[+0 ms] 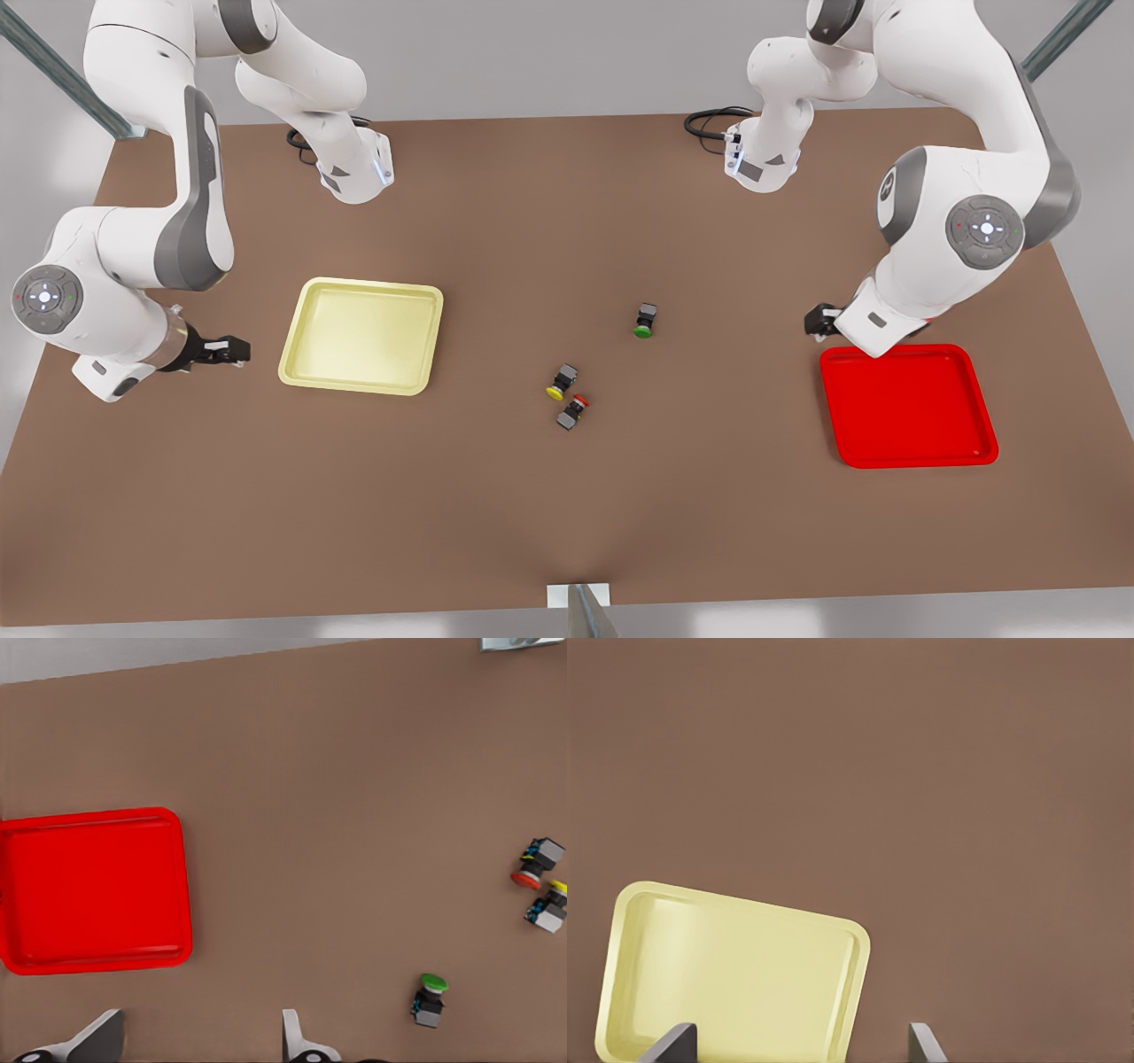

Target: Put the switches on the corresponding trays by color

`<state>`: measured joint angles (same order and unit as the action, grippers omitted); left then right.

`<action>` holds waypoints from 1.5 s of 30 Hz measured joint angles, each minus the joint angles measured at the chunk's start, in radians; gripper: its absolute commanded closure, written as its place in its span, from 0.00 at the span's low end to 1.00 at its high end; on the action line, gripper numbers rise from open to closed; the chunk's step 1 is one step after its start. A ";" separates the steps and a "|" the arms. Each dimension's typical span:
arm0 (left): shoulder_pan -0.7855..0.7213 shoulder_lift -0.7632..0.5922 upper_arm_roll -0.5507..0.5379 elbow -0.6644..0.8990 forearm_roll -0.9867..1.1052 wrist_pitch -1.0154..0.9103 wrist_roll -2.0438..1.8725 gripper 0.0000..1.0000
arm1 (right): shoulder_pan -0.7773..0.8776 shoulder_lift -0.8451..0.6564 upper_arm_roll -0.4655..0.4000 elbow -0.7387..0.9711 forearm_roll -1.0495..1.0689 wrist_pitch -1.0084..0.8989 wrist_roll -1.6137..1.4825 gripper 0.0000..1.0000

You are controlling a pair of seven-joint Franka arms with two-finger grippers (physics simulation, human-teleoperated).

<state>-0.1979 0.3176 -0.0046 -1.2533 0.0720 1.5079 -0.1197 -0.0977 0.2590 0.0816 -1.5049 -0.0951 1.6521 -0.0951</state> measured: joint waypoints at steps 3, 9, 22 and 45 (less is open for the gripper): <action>-0.003 0.002 0.000 -0.010 0.019 0.000 -0.006 0.00 | 0.002 0.000 0.007 -0.001 0.002 0.004 0.008 0.00; -0.003 0.011 0.000 -0.014 0.031 0.000 -0.009 0.00 | 0.167 0.024 0.010 -0.005 0.030 0.002 0.037 0.00; 0.000 0.041 0.003 -0.012 0.022 0.009 0.008 0.00 | 0.610 0.240 0.068 0.027 0.081 0.196 1.025 0.00; 0.005 0.077 0.005 -0.012 0.015 0.034 0.009 0.00 | 0.676 0.665 0.161 0.175 0.040 0.598 1.450 0.00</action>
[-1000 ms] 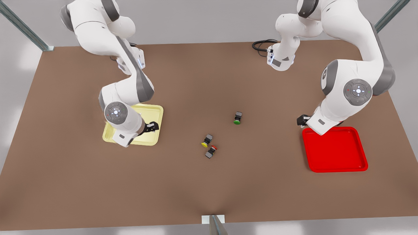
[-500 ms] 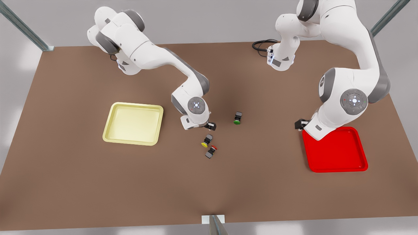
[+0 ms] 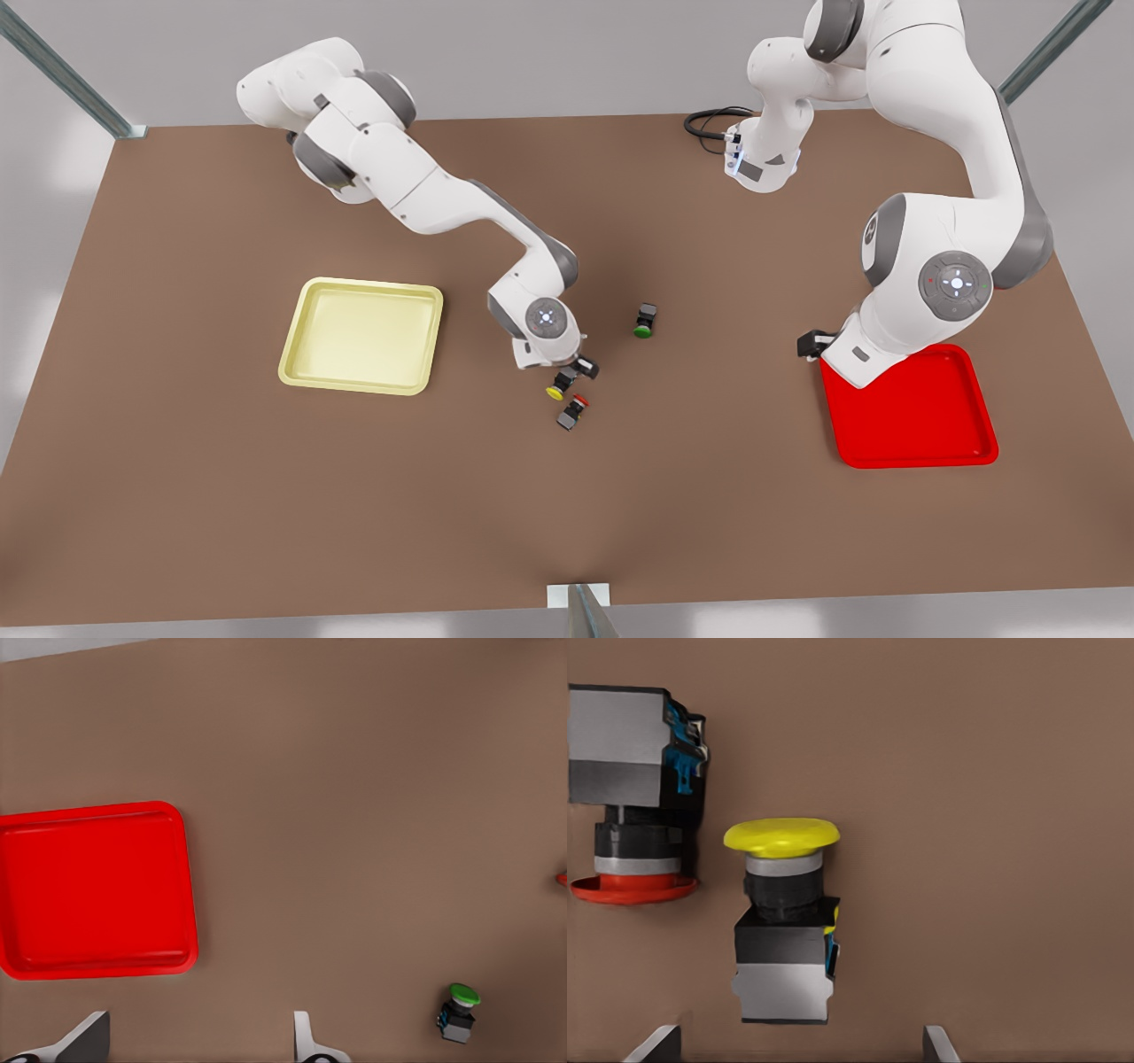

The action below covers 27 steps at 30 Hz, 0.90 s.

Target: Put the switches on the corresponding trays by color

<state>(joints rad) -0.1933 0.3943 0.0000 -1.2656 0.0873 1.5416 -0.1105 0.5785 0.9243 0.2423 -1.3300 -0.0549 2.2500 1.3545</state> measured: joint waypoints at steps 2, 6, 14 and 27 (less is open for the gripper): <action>0.000 0.000 0.000 0.000 0.000 0.000 0.000 0.00 | 0.007 0.010 0.000 -0.001 -0.006 0.014 -0.001 0.14; 0.000 0.000 0.000 0.000 0.000 0.000 0.000 0.00 | 0.006 0.007 0.000 -0.002 -0.074 0.012 0.000 0.16; 0.000 -0.002 0.002 0.000 0.000 0.000 0.000 0.00 | 0.004 0.013 -0.003 -0.005 -0.107 0.014 0.000 0.22; 0.000 -0.002 0.002 0.000 -0.002 -0.002 0.000 0.00 | 0.003 0.025 -0.005 -0.005 -0.118 0.063 0.000 0.37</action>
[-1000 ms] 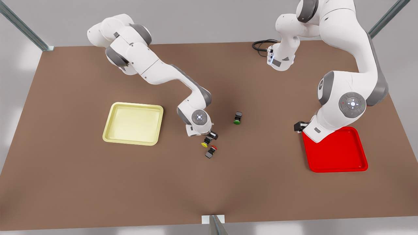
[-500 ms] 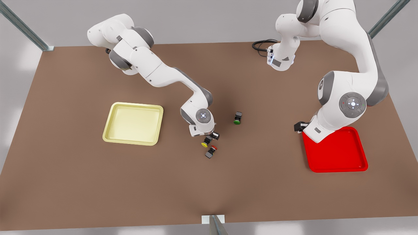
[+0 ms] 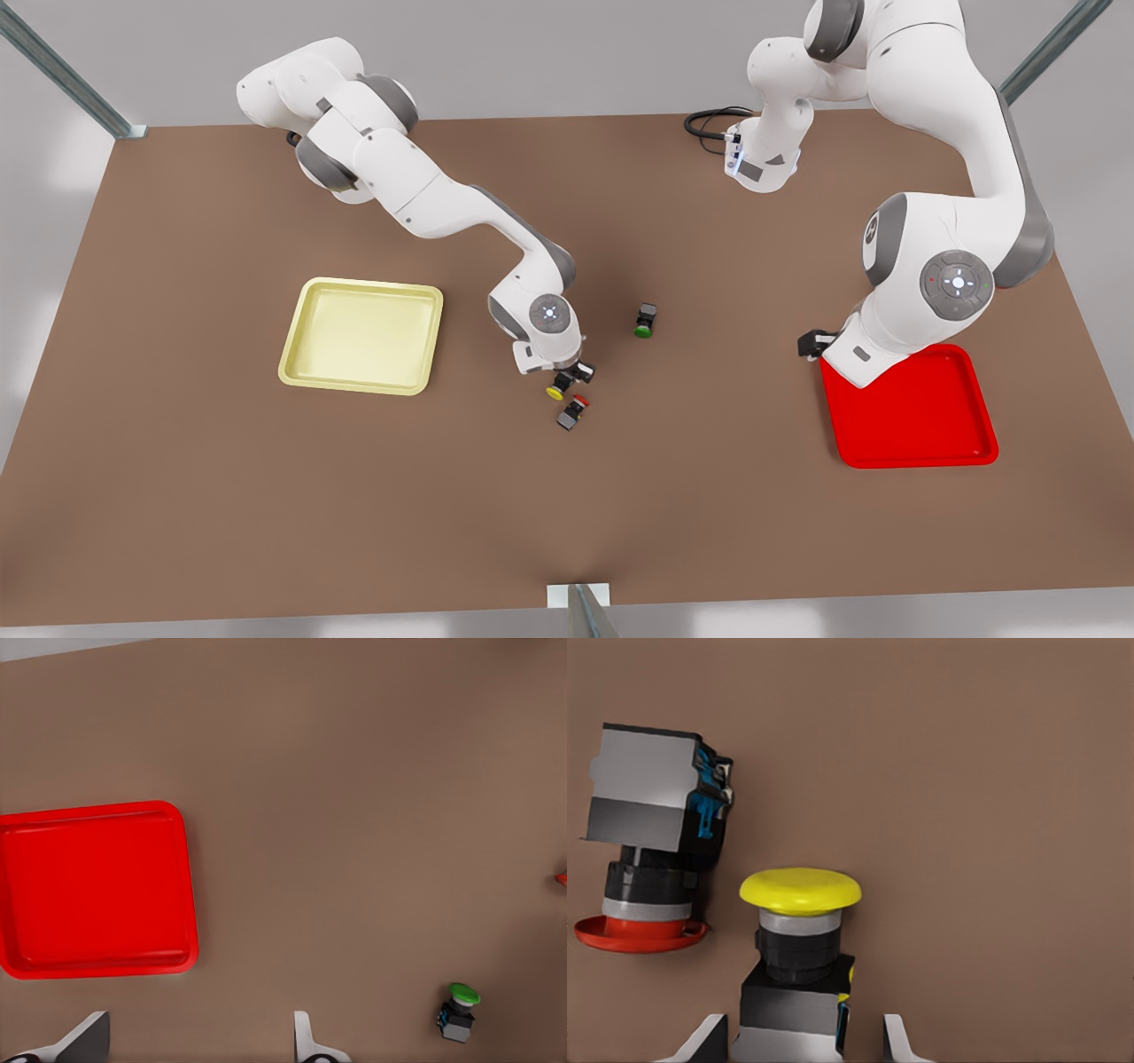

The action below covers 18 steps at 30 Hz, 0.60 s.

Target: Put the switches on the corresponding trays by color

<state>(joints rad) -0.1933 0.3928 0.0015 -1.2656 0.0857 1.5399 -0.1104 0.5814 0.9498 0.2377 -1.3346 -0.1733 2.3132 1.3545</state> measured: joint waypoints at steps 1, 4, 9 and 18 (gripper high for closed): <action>0.000 0.000 0.000 -0.001 0.000 0.000 0.000 0.00 | 0.000 0.004 0.000 0.000 0.000 0.000 0.000 0.37; 0.000 0.000 0.000 -0.002 -0.001 0.000 0.000 0.00 | 0.000 0.004 -0.001 0.001 -0.002 -0.001 -0.001 0.39; 0.000 0.000 0.000 -0.001 -0.001 0.000 0.000 0.00 | -0.003 0.004 -0.004 0.003 -0.003 -0.001 -0.002 0.43; -0.001 0.000 0.000 -0.002 -0.001 0.000 0.000 0.00 | -0.002 0.002 -0.005 0.005 -0.005 -0.003 -0.006 0.48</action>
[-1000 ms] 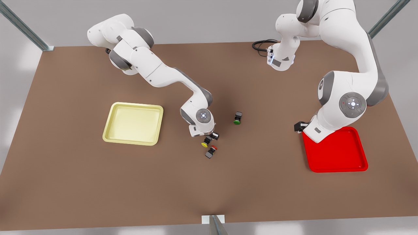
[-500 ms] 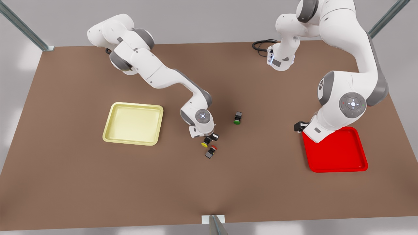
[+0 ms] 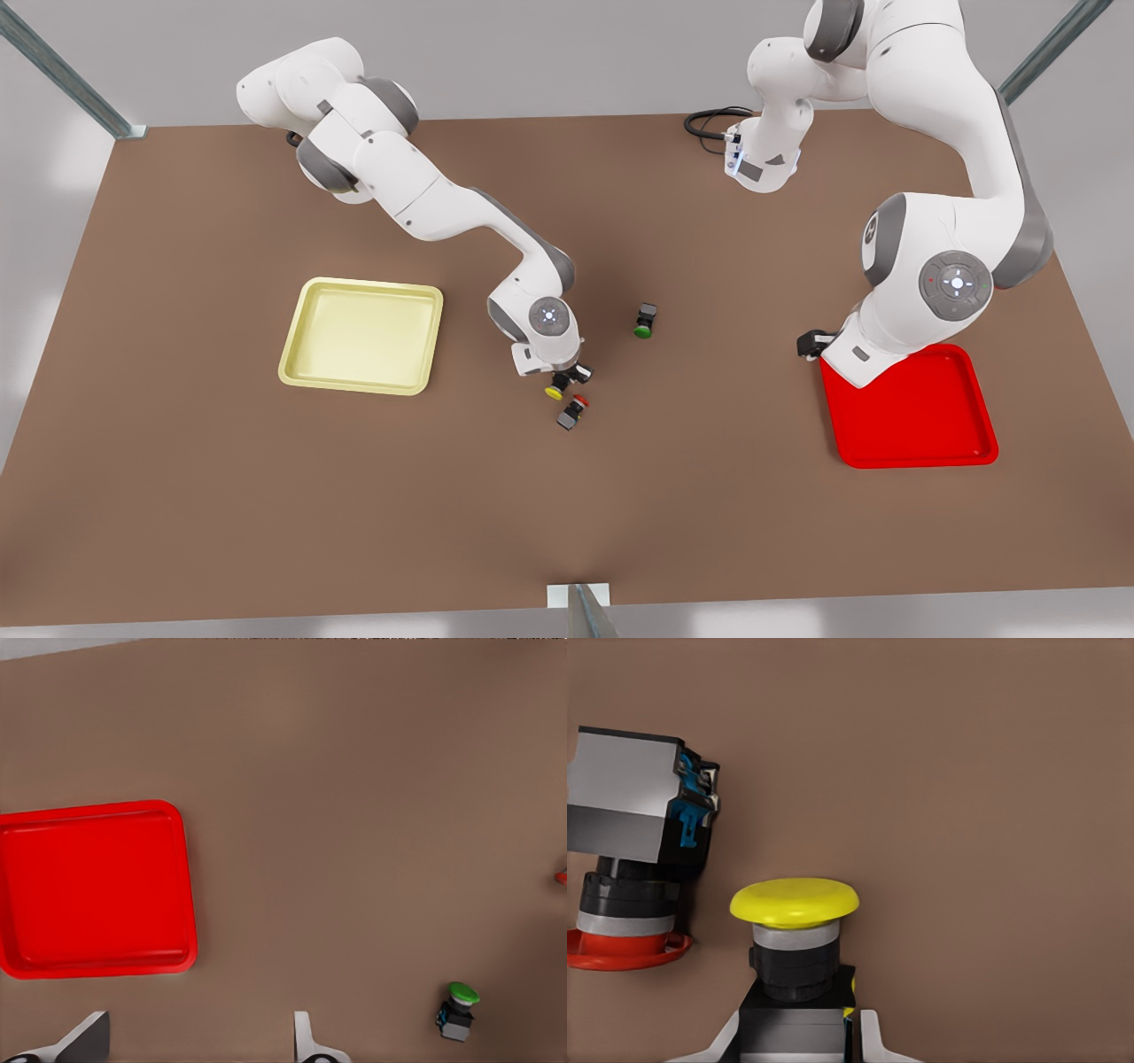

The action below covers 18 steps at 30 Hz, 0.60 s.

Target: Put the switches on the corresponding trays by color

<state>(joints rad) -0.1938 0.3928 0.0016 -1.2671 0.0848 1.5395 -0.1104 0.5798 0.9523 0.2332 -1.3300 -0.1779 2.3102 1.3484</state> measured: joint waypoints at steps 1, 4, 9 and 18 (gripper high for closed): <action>-0.001 0.000 0.000 0.000 0.000 0.001 0.000 0.00 | 0.000 0.000 0.000 0.000 -0.001 0.000 -0.001 0.48; -0.001 0.000 0.000 0.000 0.000 -0.001 0.000 0.00 | 0.000 -0.001 0.000 0.000 0.000 0.000 -0.003 0.48; -0.001 0.000 0.000 0.000 0.000 -0.001 0.000 0.00 | 0.000 -0.003 0.000 0.000 0.000 0.000 -0.003 0.49; -0.001 -0.003 -0.002 0.000 -0.001 -0.004 0.000 0.00 | -0.053 -0.079 -0.002 -0.059 -0.015 -0.010 -0.076 0.49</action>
<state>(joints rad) -0.1948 0.3898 0.0000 -1.2671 0.0835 1.5356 -0.1104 0.5271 0.8735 0.2316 -1.3894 -0.1926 2.3002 1.2728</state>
